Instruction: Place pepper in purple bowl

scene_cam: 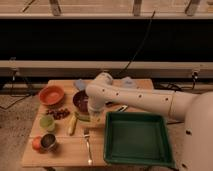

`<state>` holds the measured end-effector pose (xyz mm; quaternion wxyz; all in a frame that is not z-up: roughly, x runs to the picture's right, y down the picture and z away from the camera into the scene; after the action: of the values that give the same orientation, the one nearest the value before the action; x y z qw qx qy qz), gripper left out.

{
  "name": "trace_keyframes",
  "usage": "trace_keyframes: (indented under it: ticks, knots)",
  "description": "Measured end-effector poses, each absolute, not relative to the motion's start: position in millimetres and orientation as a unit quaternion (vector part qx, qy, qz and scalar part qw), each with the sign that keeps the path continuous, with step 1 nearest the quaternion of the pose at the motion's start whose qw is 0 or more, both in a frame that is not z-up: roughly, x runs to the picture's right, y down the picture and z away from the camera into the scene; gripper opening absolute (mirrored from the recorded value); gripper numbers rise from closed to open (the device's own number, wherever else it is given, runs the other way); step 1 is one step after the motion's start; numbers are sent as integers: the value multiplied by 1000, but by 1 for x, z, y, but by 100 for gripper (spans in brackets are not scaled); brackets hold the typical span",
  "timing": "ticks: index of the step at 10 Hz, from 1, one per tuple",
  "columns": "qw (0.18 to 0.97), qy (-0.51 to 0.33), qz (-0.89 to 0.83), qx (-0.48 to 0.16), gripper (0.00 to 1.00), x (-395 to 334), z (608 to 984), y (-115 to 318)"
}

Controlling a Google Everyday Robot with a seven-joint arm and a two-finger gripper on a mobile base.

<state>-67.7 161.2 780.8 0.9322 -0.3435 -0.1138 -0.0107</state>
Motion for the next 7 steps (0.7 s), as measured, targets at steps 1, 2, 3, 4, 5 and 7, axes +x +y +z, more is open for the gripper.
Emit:
trace_keyframes:
  ticks: [1, 2, 3, 4, 5, 7]
  knots:
    - [934, -118, -7, -338, 0, -69, 781, 157]
    - [935, -123, 2, -332, 0, -70, 782, 144]
    - [936, -130, 8, -327, 0, -73, 788, 131]
    - [937, -136, 16, -321, 0, -77, 794, 116]
    - [938, -140, 19, -318, 0, -81, 798, 106]
    - [939, -142, 21, -312, 0, -91, 808, 90]
